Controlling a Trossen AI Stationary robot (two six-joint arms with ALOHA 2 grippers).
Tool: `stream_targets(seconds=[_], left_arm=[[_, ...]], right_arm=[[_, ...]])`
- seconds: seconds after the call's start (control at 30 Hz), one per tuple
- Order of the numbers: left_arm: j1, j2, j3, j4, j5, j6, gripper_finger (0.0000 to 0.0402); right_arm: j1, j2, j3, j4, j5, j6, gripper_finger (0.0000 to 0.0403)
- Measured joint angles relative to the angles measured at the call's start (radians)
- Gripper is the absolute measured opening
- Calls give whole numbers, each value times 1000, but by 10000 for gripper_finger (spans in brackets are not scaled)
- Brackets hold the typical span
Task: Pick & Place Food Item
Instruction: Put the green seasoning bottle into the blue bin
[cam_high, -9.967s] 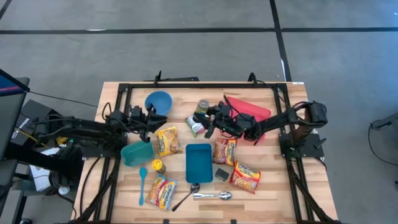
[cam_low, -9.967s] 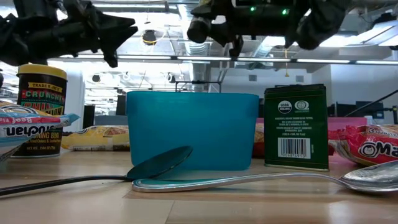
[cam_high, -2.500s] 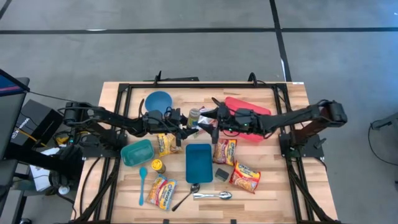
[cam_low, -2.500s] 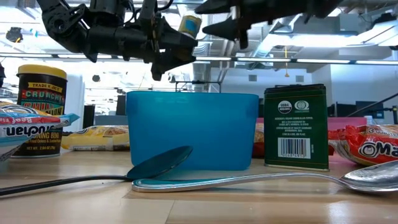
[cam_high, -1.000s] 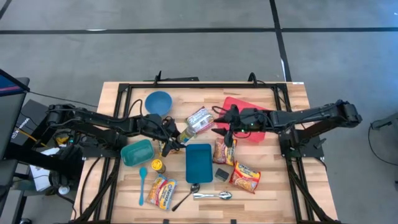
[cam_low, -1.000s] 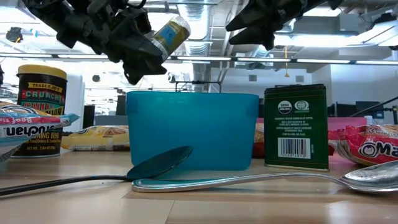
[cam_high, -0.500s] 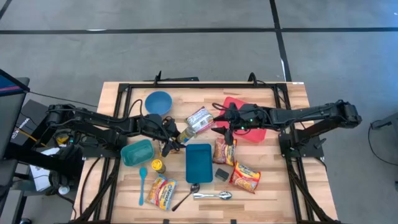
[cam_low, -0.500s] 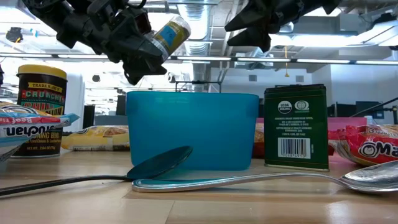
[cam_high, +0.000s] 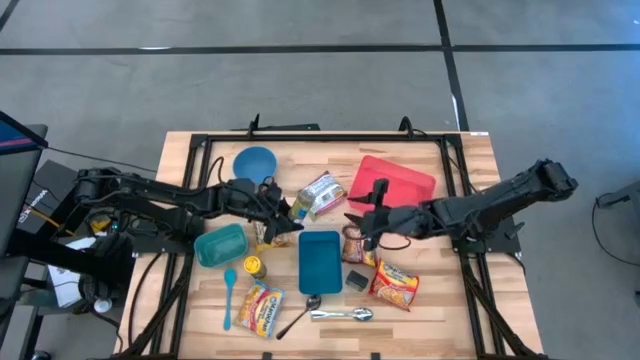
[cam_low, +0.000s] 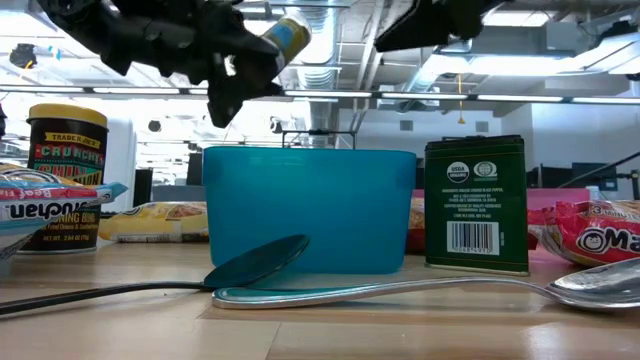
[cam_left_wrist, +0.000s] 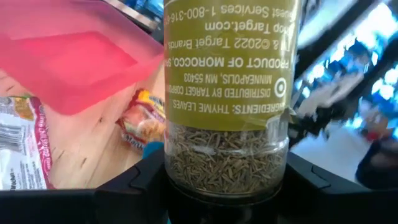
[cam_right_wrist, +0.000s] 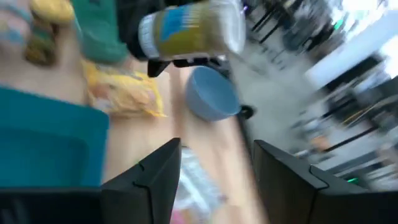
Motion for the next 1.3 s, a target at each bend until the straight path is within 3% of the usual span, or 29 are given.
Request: stream_targets(seconds=[0.23, 0.43, 0.77, 0.97, 1.17, 1.3], left_arm=[[75, 0, 0, 31, 122, -157, 199], [110, 0, 0, 39, 243, -327, 194], [109, 0, 0, 93, 327, -452, 194], [109, 0, 0, 92, 327, -452, 195], [109, 0, 0, 99, 327, -452, 194], [109, 0, 0, 91, 331, -452, 194]], right_arm=[[5, 136, -2, 142, 34, -447, 183], [18, 235, 0, 404, 171, -826, 166], [11, 384, 17, 757, 205, -1263, 150], [14, 432, 98, 855, 203, -1294, 163], [22, 432, 167, 636, 198, -1184, 218], [18, 432, 171, 613, 203, -1209, 251]])
